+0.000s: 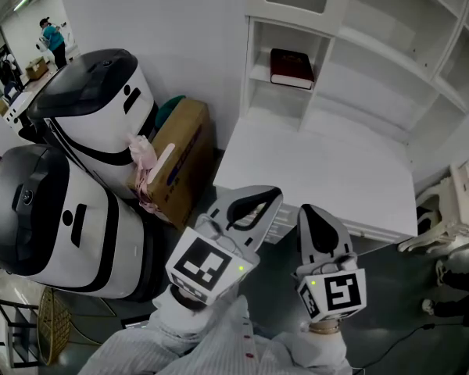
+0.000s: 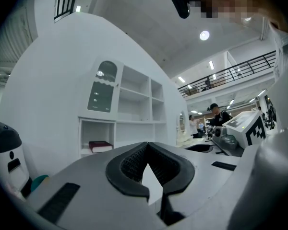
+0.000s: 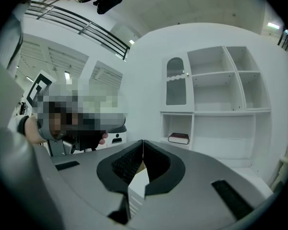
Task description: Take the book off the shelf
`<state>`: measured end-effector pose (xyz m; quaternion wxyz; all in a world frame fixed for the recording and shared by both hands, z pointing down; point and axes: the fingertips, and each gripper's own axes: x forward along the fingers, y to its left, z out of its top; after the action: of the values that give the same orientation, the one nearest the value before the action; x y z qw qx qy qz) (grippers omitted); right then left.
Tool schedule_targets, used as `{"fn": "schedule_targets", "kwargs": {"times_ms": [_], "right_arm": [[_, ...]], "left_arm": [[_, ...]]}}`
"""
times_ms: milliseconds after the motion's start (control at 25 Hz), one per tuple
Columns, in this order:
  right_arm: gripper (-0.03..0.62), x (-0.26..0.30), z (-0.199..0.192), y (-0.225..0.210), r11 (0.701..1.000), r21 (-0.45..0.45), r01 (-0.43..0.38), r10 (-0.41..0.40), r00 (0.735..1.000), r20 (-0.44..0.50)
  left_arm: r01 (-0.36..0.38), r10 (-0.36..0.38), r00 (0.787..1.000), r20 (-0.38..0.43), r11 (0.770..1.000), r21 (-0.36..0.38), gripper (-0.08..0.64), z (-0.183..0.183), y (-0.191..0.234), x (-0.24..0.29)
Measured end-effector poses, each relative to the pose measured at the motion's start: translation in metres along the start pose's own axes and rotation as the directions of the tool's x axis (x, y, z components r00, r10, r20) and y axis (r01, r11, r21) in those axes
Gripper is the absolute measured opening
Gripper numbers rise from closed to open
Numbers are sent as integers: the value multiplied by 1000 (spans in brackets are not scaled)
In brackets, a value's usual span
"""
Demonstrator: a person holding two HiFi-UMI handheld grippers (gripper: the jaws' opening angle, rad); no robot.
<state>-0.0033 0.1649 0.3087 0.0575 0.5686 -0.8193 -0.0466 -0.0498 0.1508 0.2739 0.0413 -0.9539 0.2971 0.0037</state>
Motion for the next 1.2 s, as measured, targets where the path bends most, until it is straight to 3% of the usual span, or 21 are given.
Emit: {"fn": "schedule_targets", "kwargs": {"times_ms": [720, 1200], "right_arm": [[14, 179, 15, -53, 993, -22, 116, -117, 993, -18], [14, 219, -5, -75, 986, -29, 163, -165, 981, -97]], "left_arm": [[70, -70, 997, -17, 997, 19, 11, -11, 166, 92], [89, -90, 995, -42, 996, -23, 11, -31, 205, 125]]}}
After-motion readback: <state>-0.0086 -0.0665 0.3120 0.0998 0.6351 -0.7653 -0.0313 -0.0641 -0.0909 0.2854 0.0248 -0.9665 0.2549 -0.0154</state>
